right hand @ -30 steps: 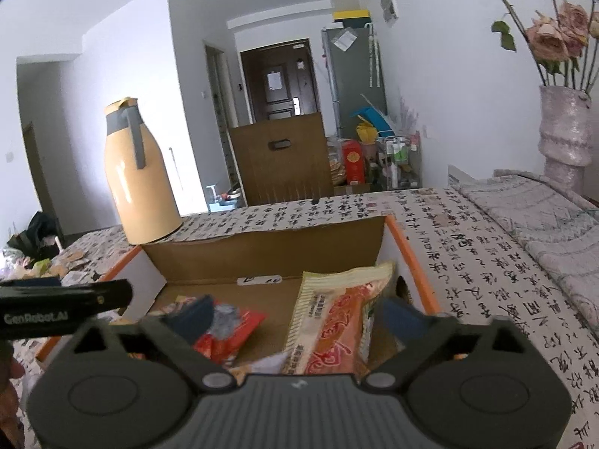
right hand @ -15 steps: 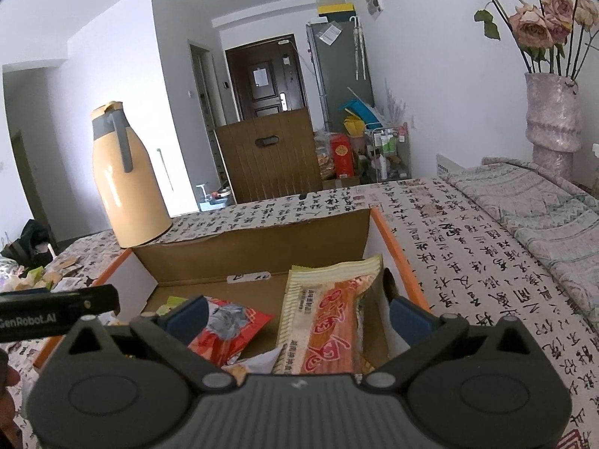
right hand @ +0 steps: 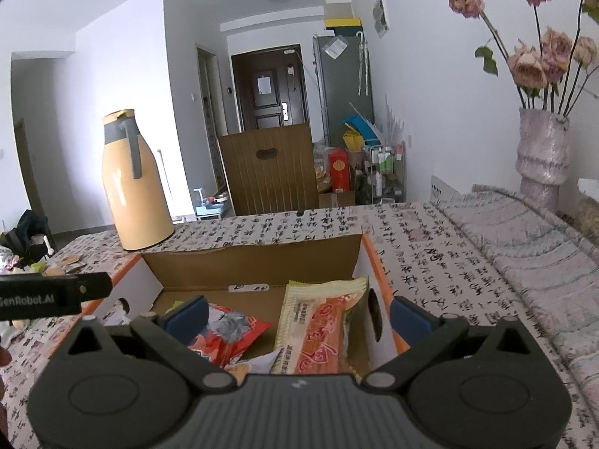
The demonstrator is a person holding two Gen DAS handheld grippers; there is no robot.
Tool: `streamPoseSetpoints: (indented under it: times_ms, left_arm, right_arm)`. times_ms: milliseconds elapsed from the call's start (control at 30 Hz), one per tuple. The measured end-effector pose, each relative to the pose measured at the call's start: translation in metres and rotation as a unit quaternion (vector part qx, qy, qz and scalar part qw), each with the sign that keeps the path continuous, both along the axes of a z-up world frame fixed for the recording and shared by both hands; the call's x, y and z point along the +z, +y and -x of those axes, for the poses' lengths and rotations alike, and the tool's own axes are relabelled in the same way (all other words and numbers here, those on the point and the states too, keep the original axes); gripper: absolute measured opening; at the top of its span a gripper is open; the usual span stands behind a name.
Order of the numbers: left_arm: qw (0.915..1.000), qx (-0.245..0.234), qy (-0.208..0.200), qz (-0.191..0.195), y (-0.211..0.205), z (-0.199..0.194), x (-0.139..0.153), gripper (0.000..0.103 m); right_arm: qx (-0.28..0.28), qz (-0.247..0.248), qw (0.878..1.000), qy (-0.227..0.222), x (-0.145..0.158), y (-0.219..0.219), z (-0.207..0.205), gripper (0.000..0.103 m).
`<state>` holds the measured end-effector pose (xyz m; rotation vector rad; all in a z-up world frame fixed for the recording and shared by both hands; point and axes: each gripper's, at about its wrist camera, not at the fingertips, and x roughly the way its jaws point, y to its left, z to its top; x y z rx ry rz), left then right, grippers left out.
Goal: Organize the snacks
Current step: 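Withdraw both grippers to the snack pile and grasp a cracker packet with the right gripper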
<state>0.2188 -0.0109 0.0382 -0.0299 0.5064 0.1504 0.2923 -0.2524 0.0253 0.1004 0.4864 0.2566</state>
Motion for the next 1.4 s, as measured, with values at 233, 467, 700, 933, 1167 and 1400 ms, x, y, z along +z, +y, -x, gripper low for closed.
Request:
streamPoseSetpoints:
  times_ms: [233, 467, 700, 933, 1167, 1400]
  left_arm:
    - [1.0000, -0.002, -0.004, 0.003, 0.000, 0.027, 0.008, 0.103]
    - [0.9999, 0.004, 0.001, 0.011, 0.007, 0.058, 0.004, 0.103]
    - [0.9998, 0.002, 0.011, 0.019, 0.012, 0.085, -0.006, 0.103]
    - [0.9990, -0.007, 0.031, 0.030, 0.013, 0.107, -0.019, 0.103]
    - [0.9970, -0.010, 0.066, 0.041, 0.019, 0.123, -0.043, 0.103]
    - [0.9949, -0.013, 0.090, 0.044, 0.025, 0.132, -0.060, 0.103]
  right_arm:
    - [-0.001, 0.010, 1.000, -0.007, 0.006, -0.010, 0.030, 0.103]
    - [-0.005, 0.017, 1.000, 0.000, -0.004, -0.028, 0.066, 0.103]
    - [-0.010, 0.014, 1.000, 0.016, -0.020, -0.042, 0.100, 0.103]
    - [-0.015, 0.022, 0.999, 0.038, -0.039, -0.054, 0.125, 0.103]
    - [-0.034, 0.016, 0.997, 0.071, -0.064, -0.067, 0.140, 0.103]
    - [-0.049, 0.006, 0.994, 0.096, -0.081, -0.077, 0.146, 0.103]
